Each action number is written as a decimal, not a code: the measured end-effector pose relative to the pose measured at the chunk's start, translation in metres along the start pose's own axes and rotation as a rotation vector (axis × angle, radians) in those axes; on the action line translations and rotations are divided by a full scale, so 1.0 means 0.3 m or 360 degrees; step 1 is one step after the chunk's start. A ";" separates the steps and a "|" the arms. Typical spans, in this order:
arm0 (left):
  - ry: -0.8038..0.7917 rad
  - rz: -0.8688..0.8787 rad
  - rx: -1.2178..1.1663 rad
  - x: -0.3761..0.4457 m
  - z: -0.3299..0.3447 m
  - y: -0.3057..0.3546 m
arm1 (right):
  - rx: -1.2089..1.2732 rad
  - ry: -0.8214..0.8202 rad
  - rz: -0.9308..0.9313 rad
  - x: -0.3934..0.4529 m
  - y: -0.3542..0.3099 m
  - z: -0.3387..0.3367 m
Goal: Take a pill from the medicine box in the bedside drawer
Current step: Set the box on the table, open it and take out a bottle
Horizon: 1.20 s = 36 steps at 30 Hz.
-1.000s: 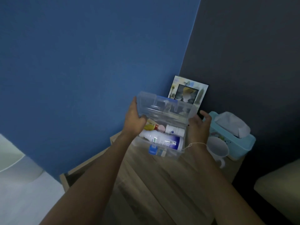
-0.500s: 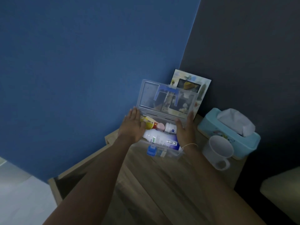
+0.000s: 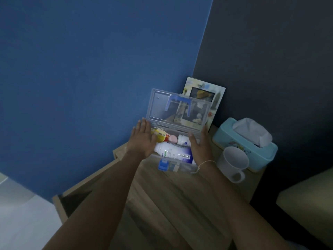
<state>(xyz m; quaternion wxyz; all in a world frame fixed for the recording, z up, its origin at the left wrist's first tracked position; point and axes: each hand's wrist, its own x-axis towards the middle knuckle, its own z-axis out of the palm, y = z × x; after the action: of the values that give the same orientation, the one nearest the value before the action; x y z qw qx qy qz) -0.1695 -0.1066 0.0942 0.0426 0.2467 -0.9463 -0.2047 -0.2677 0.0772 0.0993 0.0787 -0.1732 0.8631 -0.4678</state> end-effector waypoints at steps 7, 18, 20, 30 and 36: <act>0.0412 0.0386 -0.0009 -0.064 0.005 0.066 | 0.0021 0.0120 -0.0135 -0.333 0.137 0.036; 0.0150 0.0349 -0.0247 -0.023 -0.005 0.151 | -0.0150 0.0063 -0.0317 -0.383 0.215 0.071; 0.0094 0.0277 -0.0318 -0.008 -0.003 0.159 | -0.0179 0.0075 -0.0350 -0.374 0.215 0.076; -0.0109 -0.0028 -0.0404 0.062 0.019 0.198 | -0.0285 0.0169 -0.0384 -0.363 0.254 0.105; -0.0103 -0.0111 -0.0335 0.088 0.020 0.219 | -0.0349 0.0209 -0.0408 -0.359 0.264 0.113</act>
<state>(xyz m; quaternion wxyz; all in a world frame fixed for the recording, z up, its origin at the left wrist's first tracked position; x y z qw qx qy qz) -0.2232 -0.0649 0.1150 0.0307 0.2668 -0.9112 -0.3123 -0.1755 0.1306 0.0116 -0.0575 -0.2586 0.8831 -0.3873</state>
